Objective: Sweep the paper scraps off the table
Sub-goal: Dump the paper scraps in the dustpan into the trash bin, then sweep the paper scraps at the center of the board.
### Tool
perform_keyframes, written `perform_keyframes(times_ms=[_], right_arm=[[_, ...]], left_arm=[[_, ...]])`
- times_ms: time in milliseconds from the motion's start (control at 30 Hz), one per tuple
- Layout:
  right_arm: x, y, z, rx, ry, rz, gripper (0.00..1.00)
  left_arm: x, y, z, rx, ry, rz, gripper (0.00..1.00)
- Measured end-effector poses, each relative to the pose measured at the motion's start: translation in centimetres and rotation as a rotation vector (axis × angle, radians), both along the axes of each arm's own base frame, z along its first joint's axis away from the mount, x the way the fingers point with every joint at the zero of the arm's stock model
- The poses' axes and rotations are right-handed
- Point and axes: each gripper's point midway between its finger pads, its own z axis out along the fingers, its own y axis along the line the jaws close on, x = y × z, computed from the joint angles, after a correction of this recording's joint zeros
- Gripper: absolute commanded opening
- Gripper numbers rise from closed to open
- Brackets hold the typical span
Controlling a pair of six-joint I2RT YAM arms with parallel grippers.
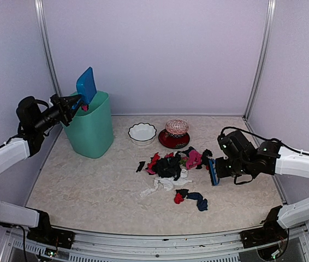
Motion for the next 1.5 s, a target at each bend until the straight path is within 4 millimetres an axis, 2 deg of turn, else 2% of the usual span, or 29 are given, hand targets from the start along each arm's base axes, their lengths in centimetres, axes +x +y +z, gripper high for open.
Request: perform_keyframes(times_ms=[67,200,367,633,800,967,1233,1500], right_arm=[[0.0,0.0,0.2,0.009,-0.006,0.001,0.00],[-0.1,0.0,0.7,0.027,-0.017,-0.001,0.00],[-0.3,-0.1,1.0,0.056,-0.031,-0.007,0.00],[-0.3,-0.3,0.9,0.097,-0.037,-0.016,0.00],[-0.2,-0.4,0.8,0.123,-0.035,-0.023,0.00],[-0.1,0.1,1.6,0.170,-0.051,-0.011,0.00],[-0.3,1.3,3.3,0.291,-0.094,0.033,0.00],[-0.5,4.9,6.4,0.483,-0.123,0.157,0.00]], left_arm=[[-0.1,0.4,0.5,-0.061,0.008,0.017,0.00],[-0.7,0.9,2.8,-0.131,-0.035,0.035,0.00],[-1.6,1.1,4.5,-0.137,-0.095,0.045,0.00],[-1.7,1.0,5.0,-0.109,-0.128,0.045,0.00],[-1.6,0.9,4.5,-0.079,-0.126,0.044,0.00],[-1.2,0.0,4.2,0.017,-0.132,0.022,0.00],[-1.4,-1.9,5.1,0.227,-0.201,-0.021,0.00],[-3.2,-4.4,5.1,0.432,-0.277,-0.081,0.00]])
